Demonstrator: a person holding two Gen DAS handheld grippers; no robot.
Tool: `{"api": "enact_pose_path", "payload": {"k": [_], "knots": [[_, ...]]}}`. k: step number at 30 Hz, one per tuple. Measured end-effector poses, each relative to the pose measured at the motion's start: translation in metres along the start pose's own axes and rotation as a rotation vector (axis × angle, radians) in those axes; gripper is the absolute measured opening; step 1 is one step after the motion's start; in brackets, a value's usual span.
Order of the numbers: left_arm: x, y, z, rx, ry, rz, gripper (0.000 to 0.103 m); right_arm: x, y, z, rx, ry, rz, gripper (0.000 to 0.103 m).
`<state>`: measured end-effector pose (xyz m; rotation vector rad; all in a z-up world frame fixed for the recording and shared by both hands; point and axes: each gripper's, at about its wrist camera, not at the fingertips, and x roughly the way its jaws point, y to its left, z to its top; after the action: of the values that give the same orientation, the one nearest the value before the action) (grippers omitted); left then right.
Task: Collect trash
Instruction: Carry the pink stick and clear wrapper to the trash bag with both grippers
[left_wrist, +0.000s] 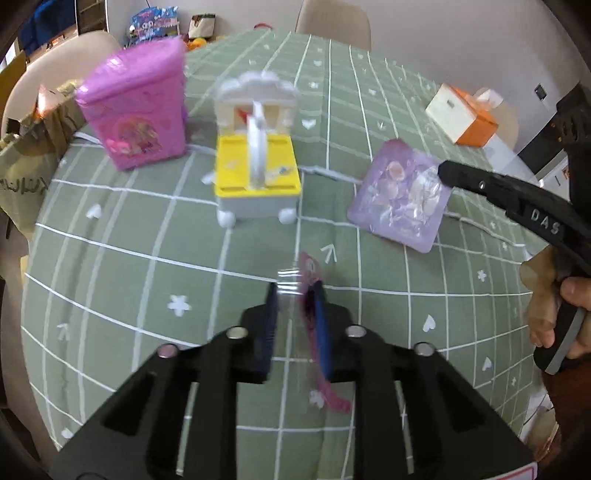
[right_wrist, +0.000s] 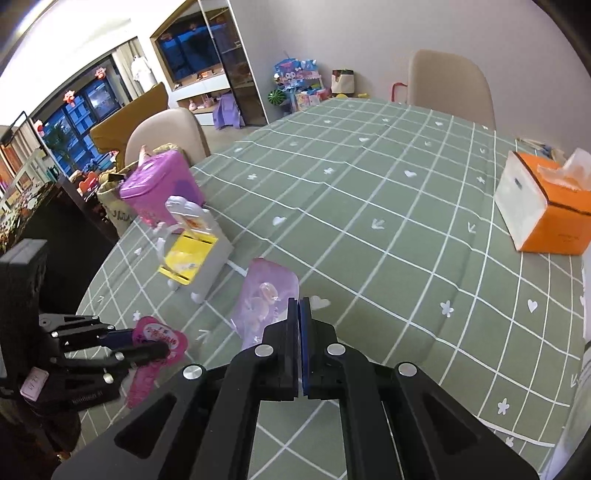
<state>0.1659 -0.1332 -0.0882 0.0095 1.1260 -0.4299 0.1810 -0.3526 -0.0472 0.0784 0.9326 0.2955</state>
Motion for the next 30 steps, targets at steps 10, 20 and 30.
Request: {"api": "enact_pose_path", "payload": {"k": [10,20,30], "knots": [[-0.086,0.068,-0.003,-0.103,-0.175,-0.066,0.013,-0.039,0.075,0.032,-0.146,-0.056,-0.004,0.004],[-0.174,0.117,0.009,-0.108,-0.356,-0.045,0.013,-0.08,0.163,0.084,-0.27,-0.19,-0.002,0.003],[-0.247,0.201,0.038,-0.142,-0.522,0.028,0.013,-0.085,0.244,0.137,-0.358,-0.297,0.028,0.003]]}}
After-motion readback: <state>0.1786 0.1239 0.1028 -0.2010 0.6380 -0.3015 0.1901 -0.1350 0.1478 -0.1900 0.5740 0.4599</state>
